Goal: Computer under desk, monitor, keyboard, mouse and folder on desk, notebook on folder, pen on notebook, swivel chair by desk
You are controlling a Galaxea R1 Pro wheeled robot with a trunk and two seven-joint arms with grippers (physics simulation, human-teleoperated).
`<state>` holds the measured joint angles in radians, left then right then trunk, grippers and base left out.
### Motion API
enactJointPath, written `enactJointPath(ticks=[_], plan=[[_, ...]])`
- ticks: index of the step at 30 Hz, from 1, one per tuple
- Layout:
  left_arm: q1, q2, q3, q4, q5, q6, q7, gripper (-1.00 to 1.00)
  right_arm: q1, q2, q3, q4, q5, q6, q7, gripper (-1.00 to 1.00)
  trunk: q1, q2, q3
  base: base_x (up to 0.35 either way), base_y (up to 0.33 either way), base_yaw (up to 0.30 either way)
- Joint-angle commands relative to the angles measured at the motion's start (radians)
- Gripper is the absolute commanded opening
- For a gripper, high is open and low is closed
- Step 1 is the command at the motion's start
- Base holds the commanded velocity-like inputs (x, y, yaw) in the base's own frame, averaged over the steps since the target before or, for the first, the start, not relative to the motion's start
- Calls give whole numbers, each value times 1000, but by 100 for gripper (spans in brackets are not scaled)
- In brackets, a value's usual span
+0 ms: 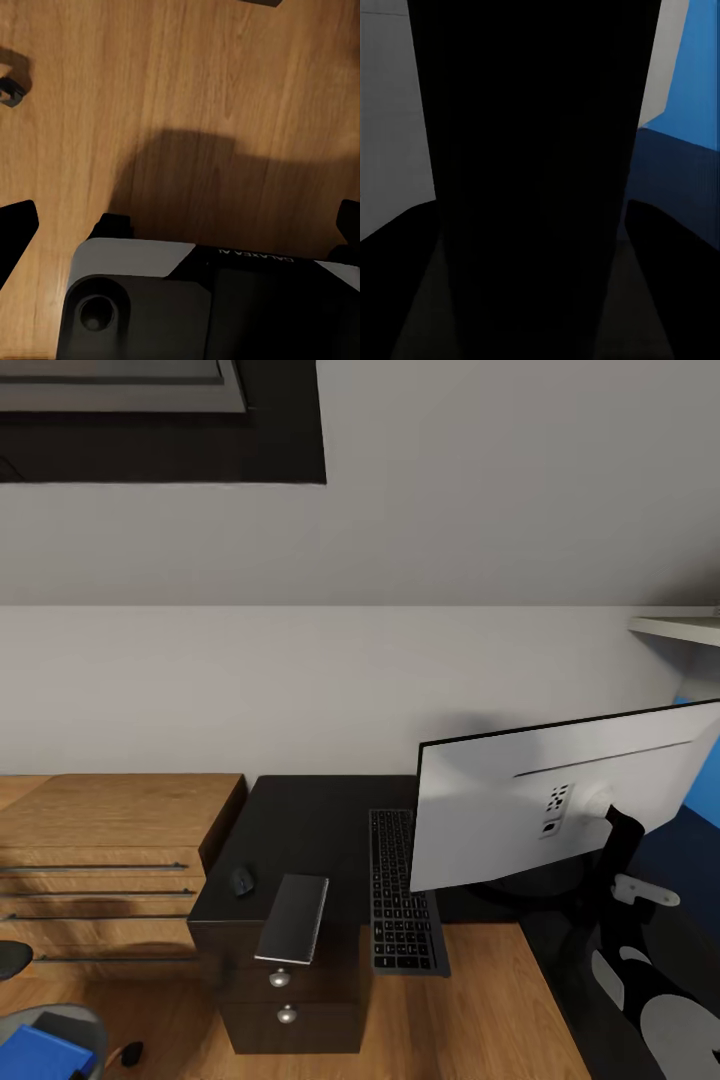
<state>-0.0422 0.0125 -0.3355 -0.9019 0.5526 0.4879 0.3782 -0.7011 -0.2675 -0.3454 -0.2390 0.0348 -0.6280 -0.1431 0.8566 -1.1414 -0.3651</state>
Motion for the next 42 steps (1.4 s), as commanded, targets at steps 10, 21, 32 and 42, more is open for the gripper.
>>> enactJointPath(ticks=[10, 21, 32, 42], plan=[[-1, 1, -5, -2, 10, 1, 10, 100, -1, 1, 6, 0, 8, 1, -6, -100, 0, -1, -1, -12, 0, 0], [-1, 1, -5, -2, 10, 1, 10, 100, -1, 1, 7, 0, 8, 0, -6, -100, 0, -1, -1, 0, 0, 0], [-1, 1, -5, -2, 11, 1, 10, 100, -1, 1, 8, 0, 9, -2, -6, -100, 0, -1, -1, -119, 0, 0], [-1, 0, -5, -2, 10, 1, 10, 100, -1, 1, 8, 0, 10, 0, -6, -100, 0, -1, -1, -255, 0, 0]])
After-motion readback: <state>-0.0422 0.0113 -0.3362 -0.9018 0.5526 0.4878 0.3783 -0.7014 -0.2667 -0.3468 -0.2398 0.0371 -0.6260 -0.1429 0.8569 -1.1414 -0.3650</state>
